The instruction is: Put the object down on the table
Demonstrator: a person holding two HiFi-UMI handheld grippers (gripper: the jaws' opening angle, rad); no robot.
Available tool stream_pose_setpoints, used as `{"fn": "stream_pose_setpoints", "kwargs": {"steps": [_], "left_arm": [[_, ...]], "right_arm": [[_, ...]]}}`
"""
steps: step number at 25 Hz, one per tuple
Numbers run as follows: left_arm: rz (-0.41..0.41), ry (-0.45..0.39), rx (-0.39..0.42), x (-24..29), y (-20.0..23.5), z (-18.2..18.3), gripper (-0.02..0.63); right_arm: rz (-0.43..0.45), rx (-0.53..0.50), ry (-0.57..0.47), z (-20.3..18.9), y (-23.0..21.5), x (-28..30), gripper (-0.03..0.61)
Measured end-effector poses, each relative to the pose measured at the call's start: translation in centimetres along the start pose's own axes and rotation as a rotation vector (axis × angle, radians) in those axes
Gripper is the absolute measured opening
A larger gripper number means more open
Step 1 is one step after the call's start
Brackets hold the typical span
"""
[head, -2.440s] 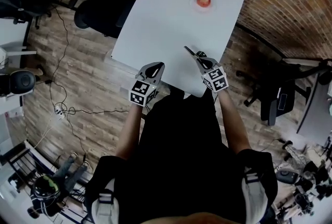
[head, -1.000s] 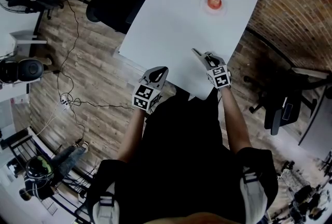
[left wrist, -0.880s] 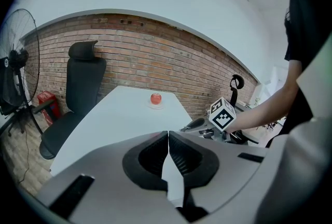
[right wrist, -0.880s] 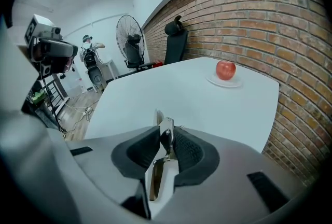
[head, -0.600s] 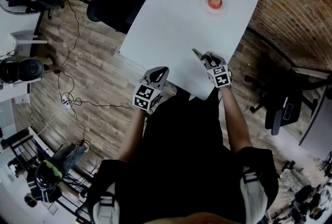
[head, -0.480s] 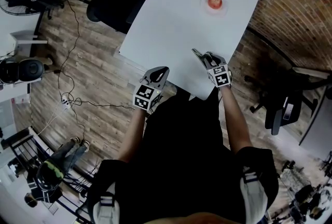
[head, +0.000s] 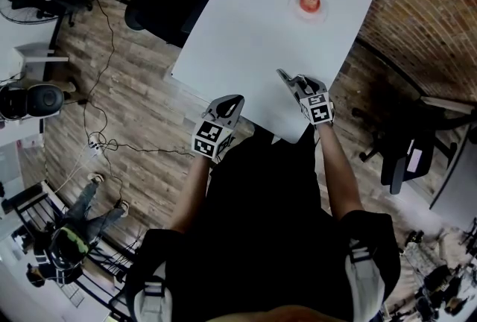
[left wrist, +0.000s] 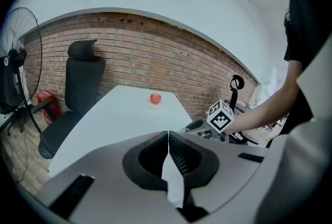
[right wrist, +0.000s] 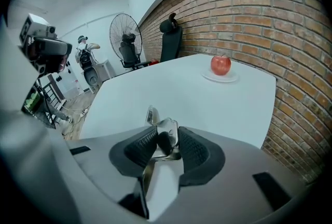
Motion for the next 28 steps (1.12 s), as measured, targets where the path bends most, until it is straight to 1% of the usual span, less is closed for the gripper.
{"fn": "stream_pose_setpoints", "kwargs": {"steps": [10,16,19,25,28], "left_arm": [[-0.012,-0.007,0.012,-0.1,-0.2,0.4,0.021],[-0.018,-0.018,0.017,-0.7,-0.2,0.7,0.021],[-0.021,-0.022,0.017,-0.8,-0.1,0.6,0.021],[-0.056,-0.043,0.034,-0.5,-0.5,1.1,0.021],[-0.071,-0.049,0.045,-0.4,-0.6,1.3,0.021]], "right_arm": [[-0.016,0.009,-0.009,0.1,-0.1,-0.5,0.118],[-0.033,0.053,-0.041,0.2,-0.3,-1.1,0.129],[-0.044,0.057,-0.052,0.3,-0.3,-1.8,0.13],[-0.078,0.062,-0.064,0.0,-0.3,-3.7,0.124],[-0.08,0.079,-0.071,-0.4,-0.2,-4.8,0.113]]}}
Point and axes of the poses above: the fingertips, and each gripper's own axes: x forward along the fingers, y to its left, z out of its top, the point moved 5 cm from there along -x, backward along the fingers, and after that the axes turned 2 degrees about -y, right-handed, at the moved point
